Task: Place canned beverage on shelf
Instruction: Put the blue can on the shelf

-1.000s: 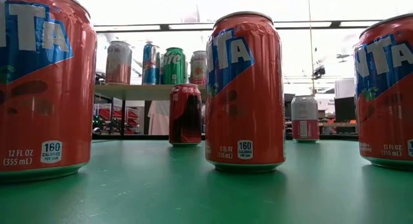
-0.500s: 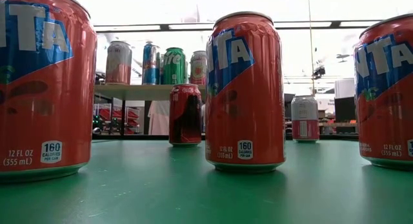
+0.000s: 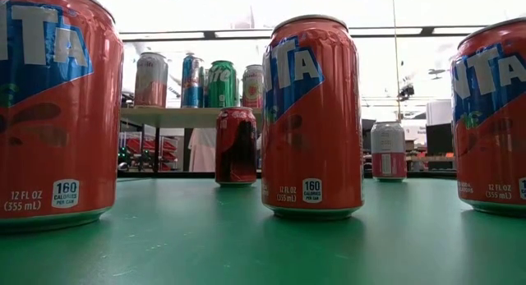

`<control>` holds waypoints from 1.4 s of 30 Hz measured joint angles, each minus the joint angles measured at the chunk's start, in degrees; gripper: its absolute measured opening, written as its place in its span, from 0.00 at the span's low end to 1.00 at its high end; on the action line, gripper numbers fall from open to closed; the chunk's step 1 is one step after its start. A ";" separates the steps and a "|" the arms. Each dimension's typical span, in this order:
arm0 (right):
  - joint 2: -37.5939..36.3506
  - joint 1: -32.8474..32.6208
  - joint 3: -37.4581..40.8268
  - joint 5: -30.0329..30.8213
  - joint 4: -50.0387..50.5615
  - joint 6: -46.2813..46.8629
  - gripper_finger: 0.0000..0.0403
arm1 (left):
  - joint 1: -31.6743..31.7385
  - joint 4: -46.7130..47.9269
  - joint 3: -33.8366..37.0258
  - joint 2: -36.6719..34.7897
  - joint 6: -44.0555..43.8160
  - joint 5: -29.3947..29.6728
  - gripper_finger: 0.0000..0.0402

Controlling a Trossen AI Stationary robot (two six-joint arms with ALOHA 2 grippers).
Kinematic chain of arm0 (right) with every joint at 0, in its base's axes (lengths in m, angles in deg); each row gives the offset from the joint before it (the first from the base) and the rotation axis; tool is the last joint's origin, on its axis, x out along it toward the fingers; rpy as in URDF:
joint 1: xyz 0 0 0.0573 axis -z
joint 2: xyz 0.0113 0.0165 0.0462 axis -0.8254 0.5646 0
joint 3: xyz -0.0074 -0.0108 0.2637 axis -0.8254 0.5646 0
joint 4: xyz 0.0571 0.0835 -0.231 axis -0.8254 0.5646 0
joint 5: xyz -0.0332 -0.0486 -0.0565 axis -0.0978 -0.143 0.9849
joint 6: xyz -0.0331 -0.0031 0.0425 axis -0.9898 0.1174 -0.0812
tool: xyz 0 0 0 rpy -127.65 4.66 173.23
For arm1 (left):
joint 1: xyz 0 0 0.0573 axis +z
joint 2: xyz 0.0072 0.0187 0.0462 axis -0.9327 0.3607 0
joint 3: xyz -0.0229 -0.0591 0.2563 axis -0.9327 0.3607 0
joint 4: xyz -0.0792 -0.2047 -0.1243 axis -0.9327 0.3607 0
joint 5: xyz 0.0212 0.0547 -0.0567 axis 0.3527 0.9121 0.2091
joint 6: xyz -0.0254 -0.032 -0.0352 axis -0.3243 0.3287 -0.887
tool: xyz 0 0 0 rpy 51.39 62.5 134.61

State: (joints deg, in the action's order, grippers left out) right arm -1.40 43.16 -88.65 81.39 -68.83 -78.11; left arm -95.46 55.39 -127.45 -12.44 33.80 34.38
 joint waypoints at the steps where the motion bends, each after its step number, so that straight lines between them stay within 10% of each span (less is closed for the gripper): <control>1: -0.53 0.00 1.13 -0.07 -1.83 -0.60 0.77 | -0.19 -0.09 -0.19 -0.02 0.43 0.44 0.51; 25: -3.54 0.51 33.74 -0.27 -58.39 1.32 0.77 | -2.87 -7.55 -0.67 -0.08 4.42 -3.99 0.51; 42: -3.19 1.48 36.75 -1.42 -61.03 7.56 0.77 | -2.82 -13.11 4.16 -0.02 4.81 -6.43 0.51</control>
State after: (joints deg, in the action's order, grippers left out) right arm -4.59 44.64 -51.90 79.98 -129.86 -70.54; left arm -98.29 42.28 -123.29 -12.45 38.61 27.95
